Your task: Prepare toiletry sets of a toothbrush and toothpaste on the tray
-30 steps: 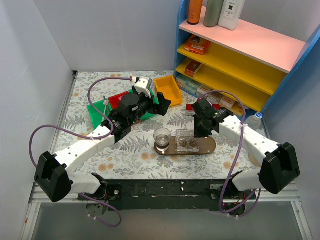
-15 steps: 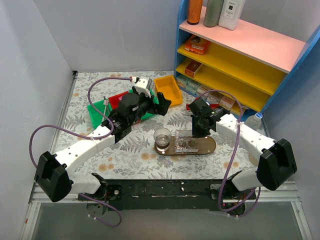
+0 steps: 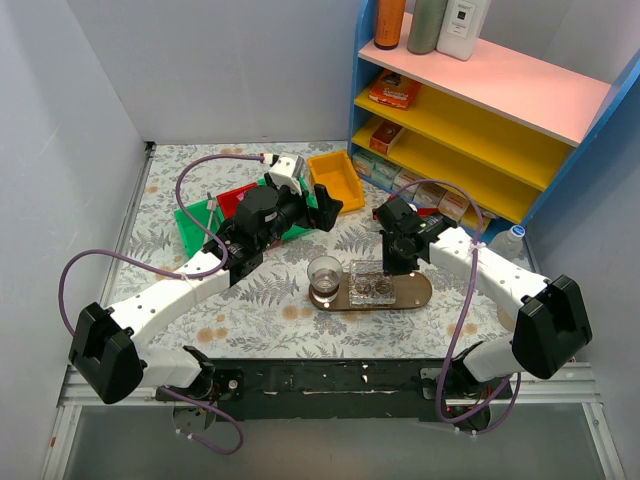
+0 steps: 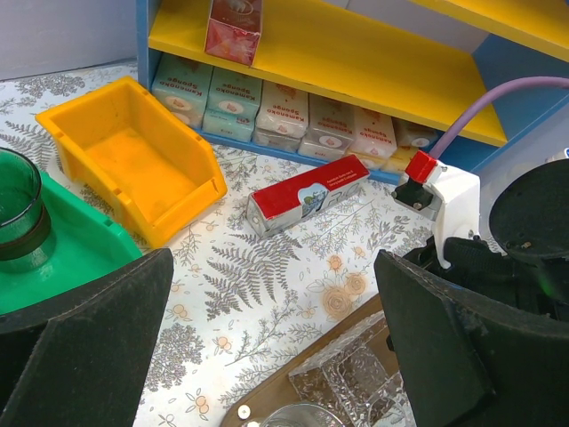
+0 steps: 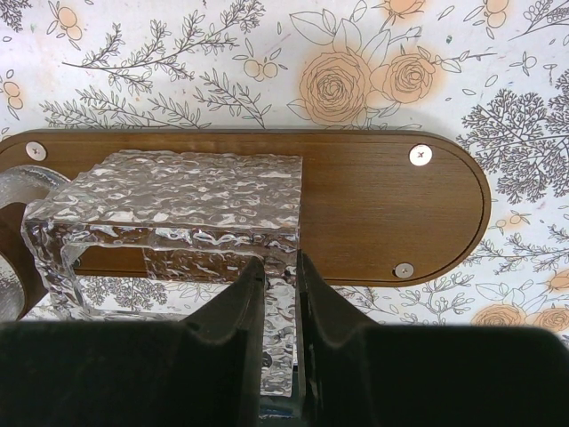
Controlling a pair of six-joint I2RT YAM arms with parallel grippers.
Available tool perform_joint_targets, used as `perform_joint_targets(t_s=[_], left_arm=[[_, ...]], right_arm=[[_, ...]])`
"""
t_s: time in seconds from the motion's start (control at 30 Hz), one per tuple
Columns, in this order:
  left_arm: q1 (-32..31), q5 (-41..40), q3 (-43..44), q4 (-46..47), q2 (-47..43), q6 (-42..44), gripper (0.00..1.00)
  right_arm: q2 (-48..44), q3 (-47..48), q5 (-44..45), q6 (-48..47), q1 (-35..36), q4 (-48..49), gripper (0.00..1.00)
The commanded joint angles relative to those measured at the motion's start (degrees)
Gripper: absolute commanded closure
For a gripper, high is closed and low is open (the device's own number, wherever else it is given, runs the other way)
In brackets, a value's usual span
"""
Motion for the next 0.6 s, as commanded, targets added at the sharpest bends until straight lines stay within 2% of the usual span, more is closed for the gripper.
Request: perform_joint_targets(t_s=[0.0, 0.1, 0.13, 0.3, 0.57], left_arm=[[0.1, 0.1, -0.4, 0.7, -0.4, -0.1, 0.02], [0.1, 0.1, -0.4, 0.7, -0.4, -0.2, 0.02], [0.1, 0.2, -0.4, 0.7, -0.4, -0.2, 0.02], [0.1, 0.4, -0.3, 0.5, -0.4, -0.4, 0.02], [0.1, 0.6, -0.3, 0.5, -0.5, -0.5, 0.02]], right_arm=[[0.7, 2.3, 0.9, 0.8, 0.6, -0.2, 0.99], [0.7, 2.4, 0.9, 0.8, 0.7, -0.3, 0.98], [0.7, 2.5, 0.8, 0.8, 0.7, -0.2, 0.93], [0.6, 2.6, 1.2, 0.7, 0.8, -0.3, 0.83], [0.4, 3.2, 1.3, 0.7, 0.8, -0.7, 0.75]])
